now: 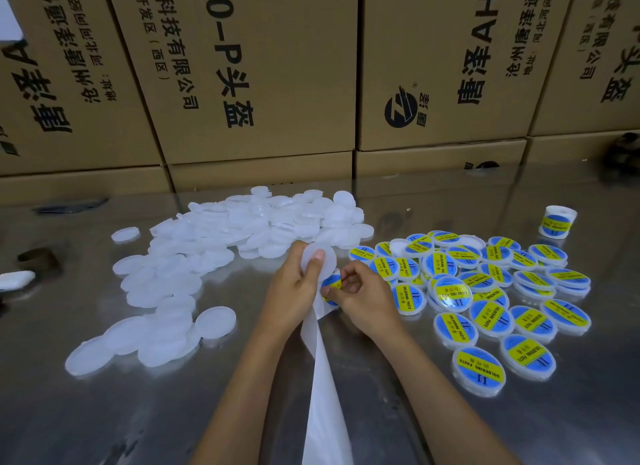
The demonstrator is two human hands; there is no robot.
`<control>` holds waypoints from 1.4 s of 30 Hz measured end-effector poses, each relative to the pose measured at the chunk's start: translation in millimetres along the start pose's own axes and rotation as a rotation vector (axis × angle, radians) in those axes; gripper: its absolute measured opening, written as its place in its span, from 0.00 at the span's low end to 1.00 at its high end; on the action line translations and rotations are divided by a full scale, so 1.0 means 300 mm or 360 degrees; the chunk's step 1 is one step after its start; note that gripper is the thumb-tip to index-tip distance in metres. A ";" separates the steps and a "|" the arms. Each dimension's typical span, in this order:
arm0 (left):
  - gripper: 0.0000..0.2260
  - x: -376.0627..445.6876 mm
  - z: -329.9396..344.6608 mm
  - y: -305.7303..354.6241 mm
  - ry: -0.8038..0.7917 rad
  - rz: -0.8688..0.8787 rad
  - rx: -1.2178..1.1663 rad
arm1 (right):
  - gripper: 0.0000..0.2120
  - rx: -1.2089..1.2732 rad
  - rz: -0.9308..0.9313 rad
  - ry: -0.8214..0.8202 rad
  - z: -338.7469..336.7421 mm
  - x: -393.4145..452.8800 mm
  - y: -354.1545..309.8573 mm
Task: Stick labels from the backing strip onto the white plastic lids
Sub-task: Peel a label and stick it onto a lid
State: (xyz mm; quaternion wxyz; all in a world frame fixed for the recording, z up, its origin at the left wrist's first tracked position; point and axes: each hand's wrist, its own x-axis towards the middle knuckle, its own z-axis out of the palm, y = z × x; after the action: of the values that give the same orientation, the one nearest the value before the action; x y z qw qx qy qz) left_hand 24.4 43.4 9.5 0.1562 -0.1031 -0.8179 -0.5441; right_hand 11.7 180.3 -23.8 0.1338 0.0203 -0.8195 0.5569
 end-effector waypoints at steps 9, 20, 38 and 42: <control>0.09 -0.004 -0.014 0.006 -0.0073 0.0013 0.0036 | 0.18 -0.0095 -0.0030 0.0037 -0.004 -0.010 -0.009; 0.08 0.005 -0.011 -0.018 -0.0019 0.0023 0.0154 | 0.09 0.0205 0.0088 -0.0237 -0.064 -0.048 -0.052; 0.13 -0.005 -0.028 0.077 0.0064 -0.0315 -0.0809 | 0.07 0.1129 0.0222 -0.0166 -0.134 -0.055 -0.135; 0.17 -0.018 -0.017 0.095 -0.0102 -0.0325 -0.1060 | 0.09 0.1032 0.0115 -0.0062 -0.118 -0.059 -0.144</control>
State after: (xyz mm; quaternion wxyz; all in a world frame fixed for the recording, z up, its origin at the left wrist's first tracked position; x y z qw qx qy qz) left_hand 39.8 49.9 33.8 0.0332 -0.0831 -0.6060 -0.7904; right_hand 43.5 194.3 23.3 0.0848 0.0434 -0.6021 0.7927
